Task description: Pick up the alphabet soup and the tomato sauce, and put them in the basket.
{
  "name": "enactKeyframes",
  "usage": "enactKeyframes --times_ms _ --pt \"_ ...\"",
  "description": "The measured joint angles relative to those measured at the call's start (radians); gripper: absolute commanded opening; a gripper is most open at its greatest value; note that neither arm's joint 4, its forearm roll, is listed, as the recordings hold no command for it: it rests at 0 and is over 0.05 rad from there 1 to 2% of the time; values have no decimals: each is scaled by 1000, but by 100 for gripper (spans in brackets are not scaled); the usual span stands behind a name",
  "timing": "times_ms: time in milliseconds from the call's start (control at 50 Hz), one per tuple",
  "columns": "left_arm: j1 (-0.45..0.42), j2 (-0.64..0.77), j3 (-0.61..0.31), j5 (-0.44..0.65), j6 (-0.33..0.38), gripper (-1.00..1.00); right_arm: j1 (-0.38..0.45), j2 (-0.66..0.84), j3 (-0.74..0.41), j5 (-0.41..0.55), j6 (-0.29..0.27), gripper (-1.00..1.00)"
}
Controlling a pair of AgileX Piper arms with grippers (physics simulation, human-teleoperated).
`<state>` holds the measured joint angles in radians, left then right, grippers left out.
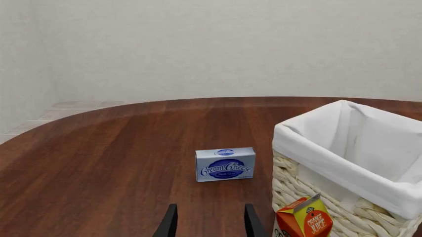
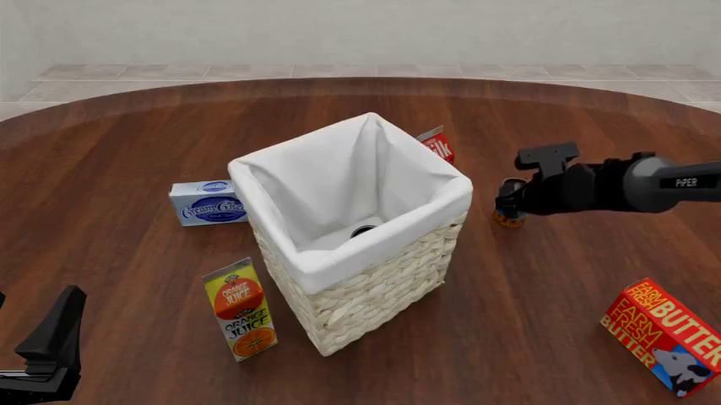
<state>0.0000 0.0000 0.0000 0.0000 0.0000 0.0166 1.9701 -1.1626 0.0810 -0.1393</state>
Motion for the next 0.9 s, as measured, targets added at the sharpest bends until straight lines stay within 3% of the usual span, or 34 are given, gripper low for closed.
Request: enactKeyframes --times_ms 120,140,900 --pt "0 0 0 0 0 100 1 8 0 -5 -3 100" --pt "0 0 0 0 0 100 1 8 0 -6 -3 -100" --pt "0 0 0 0 0 100 -12 -45 17 5 -51 -100"
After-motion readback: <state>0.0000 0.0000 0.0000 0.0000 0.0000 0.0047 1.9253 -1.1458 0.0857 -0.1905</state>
